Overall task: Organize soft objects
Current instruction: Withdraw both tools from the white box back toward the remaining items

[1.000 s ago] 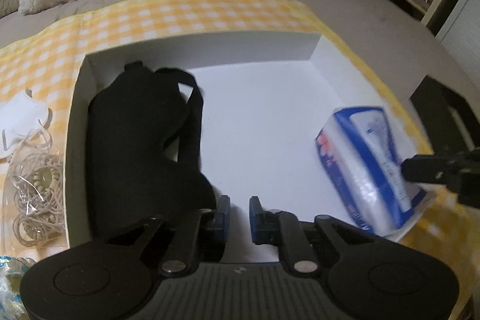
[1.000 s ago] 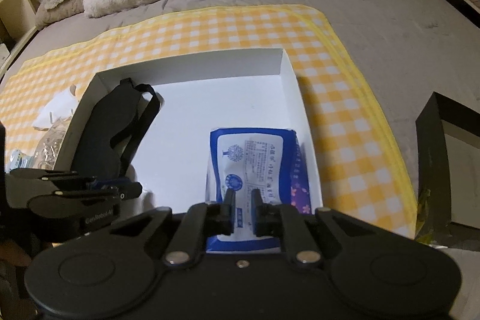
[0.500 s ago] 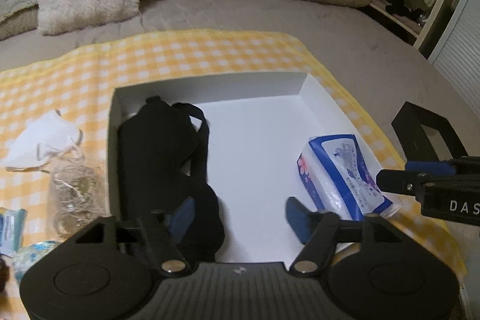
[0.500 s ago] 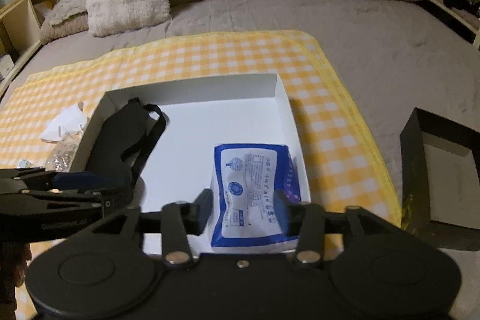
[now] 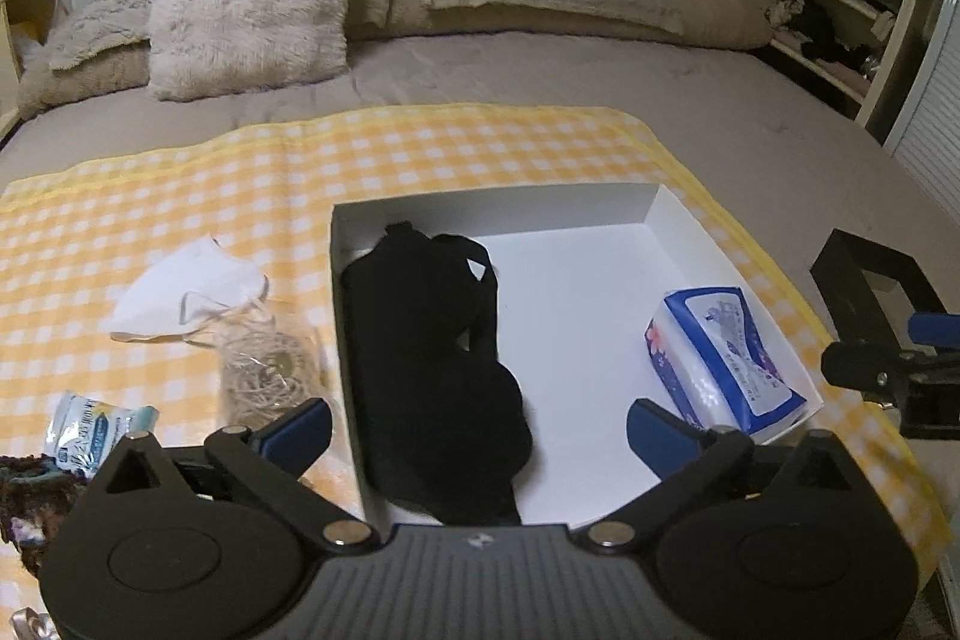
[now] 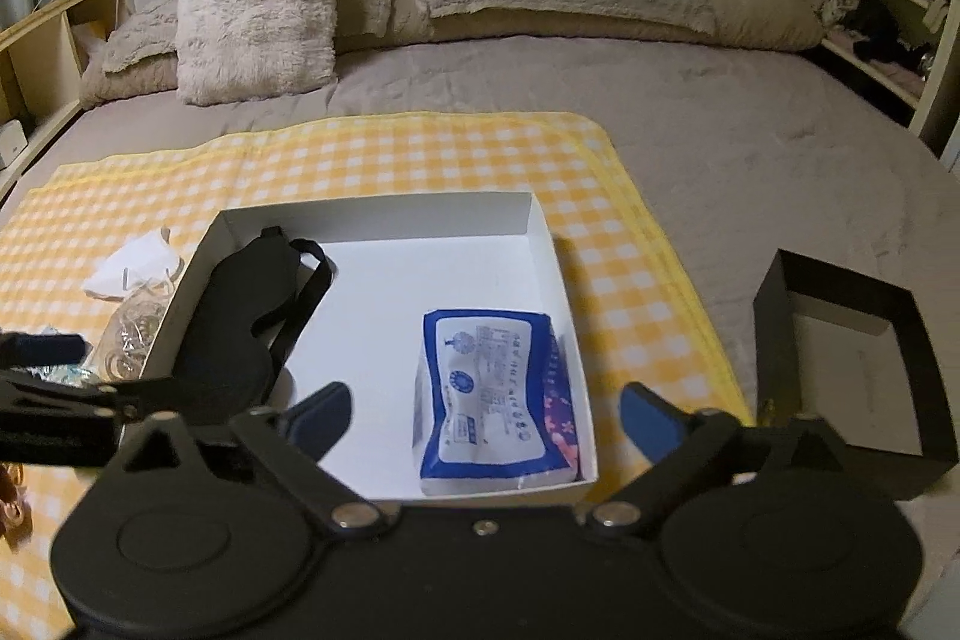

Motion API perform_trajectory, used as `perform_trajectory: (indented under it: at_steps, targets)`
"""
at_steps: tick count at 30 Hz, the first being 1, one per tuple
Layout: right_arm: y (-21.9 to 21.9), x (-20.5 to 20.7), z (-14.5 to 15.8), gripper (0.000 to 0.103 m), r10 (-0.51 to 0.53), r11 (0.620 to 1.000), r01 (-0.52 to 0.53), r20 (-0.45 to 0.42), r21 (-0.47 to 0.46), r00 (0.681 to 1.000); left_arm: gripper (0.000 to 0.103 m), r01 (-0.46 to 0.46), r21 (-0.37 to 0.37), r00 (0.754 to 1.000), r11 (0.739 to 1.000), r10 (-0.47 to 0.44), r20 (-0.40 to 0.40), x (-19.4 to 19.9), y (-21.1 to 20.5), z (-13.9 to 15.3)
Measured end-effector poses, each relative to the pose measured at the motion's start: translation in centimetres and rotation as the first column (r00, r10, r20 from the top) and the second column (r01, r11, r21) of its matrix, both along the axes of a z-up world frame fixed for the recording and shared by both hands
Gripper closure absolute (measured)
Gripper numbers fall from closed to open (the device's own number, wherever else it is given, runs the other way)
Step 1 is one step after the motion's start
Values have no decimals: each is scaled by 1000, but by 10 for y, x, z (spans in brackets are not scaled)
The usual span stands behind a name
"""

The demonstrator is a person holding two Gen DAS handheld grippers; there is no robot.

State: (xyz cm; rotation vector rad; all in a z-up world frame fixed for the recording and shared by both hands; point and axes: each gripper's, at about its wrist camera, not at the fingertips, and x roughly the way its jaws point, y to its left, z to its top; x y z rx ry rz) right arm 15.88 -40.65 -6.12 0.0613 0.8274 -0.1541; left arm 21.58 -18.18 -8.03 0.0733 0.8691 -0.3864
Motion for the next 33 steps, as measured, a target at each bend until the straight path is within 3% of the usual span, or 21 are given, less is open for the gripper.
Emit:
perform_trajectory:
  at_steps: [20,33]
  targets:
    - [15,-6,6,0,-10,1000,11,18,-16,1000,0,-80,-4,994,997,80,73,-12,56,18]
    - [62,19,11,0,31,999,-32,57,33,998,0,-183,14,978,983,181,107,-13,121,28]
